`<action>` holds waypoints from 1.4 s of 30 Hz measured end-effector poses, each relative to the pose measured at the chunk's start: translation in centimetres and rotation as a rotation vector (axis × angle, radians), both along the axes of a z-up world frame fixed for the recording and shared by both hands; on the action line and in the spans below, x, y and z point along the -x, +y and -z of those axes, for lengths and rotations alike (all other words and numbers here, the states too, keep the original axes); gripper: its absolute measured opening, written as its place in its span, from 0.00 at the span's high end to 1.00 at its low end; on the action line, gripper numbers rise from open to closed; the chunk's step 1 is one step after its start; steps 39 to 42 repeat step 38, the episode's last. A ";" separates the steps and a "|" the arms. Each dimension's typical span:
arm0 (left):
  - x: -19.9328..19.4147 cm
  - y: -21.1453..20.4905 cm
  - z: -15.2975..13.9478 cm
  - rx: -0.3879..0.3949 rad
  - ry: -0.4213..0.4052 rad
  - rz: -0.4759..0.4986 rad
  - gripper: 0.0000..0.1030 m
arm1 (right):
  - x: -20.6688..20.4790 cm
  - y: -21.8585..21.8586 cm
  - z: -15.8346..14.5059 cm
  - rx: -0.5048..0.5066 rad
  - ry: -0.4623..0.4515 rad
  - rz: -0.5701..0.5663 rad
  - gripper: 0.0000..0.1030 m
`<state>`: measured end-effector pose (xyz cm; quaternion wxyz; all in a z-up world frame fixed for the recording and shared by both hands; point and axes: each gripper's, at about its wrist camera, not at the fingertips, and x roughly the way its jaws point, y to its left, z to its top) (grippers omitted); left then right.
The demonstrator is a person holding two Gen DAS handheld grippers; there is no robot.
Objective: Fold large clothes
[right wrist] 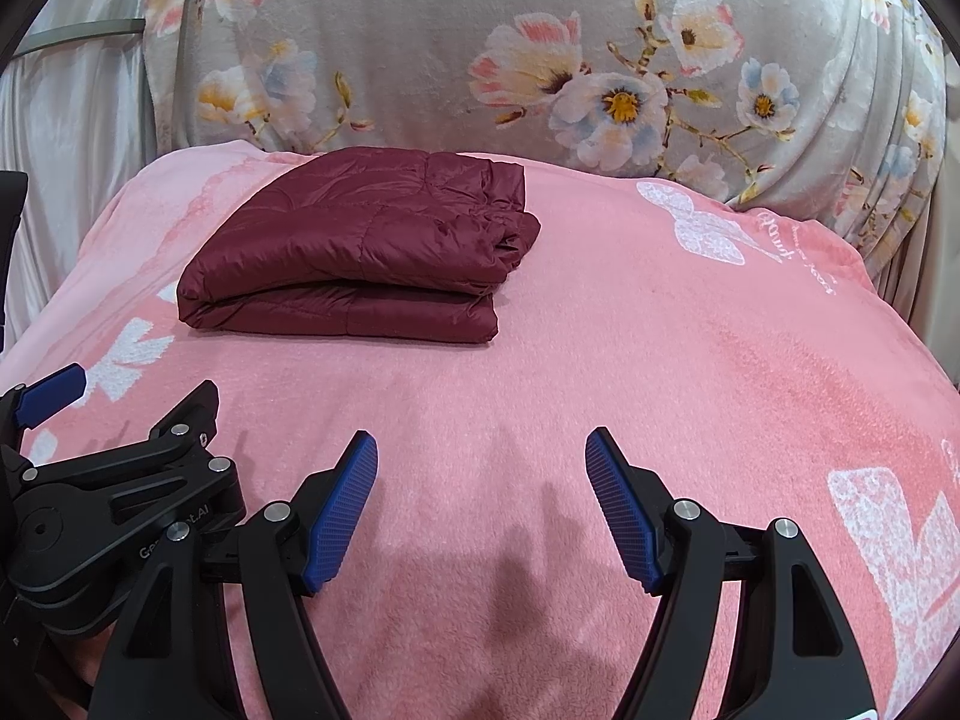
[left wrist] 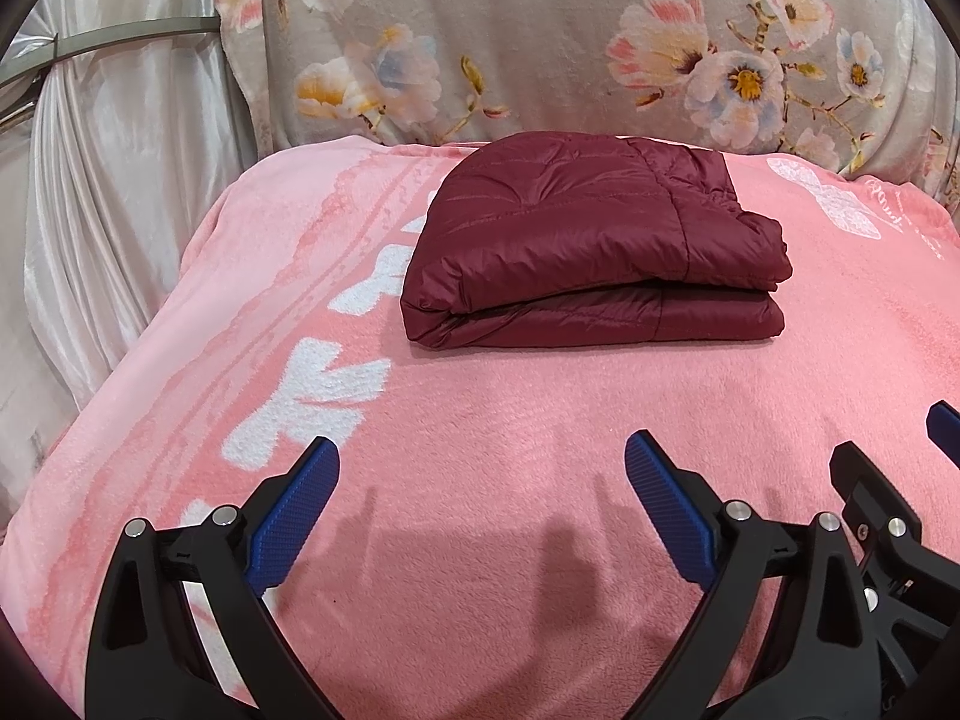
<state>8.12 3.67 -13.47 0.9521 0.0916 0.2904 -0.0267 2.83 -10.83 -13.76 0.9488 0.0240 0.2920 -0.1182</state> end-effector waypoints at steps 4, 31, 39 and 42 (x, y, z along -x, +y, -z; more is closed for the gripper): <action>-0.1 0.1 0.0 -0.001 0.000 0.000 0.09 | 0.0 -0.1 0.0 0.001 0.000 -0.001 0.32; 0.2 0.0 -0.2 -0.006 -0.005 0.001 0.12 | 0.1 -0.4 0.0 0.005 0.000 -0.007 0.32; 0.2 0.0 -0.2 -0.007 -0.006 0.001 0.12 | 0.1 -0.5 0.1 0.007 -0.001 -0.008 0.32; 0.2 0.0 -0.2 -0.007 -0.006 0.001 0.12 | 0.1 -0.5 0.1 0.007 -0.001 -0.008 0.32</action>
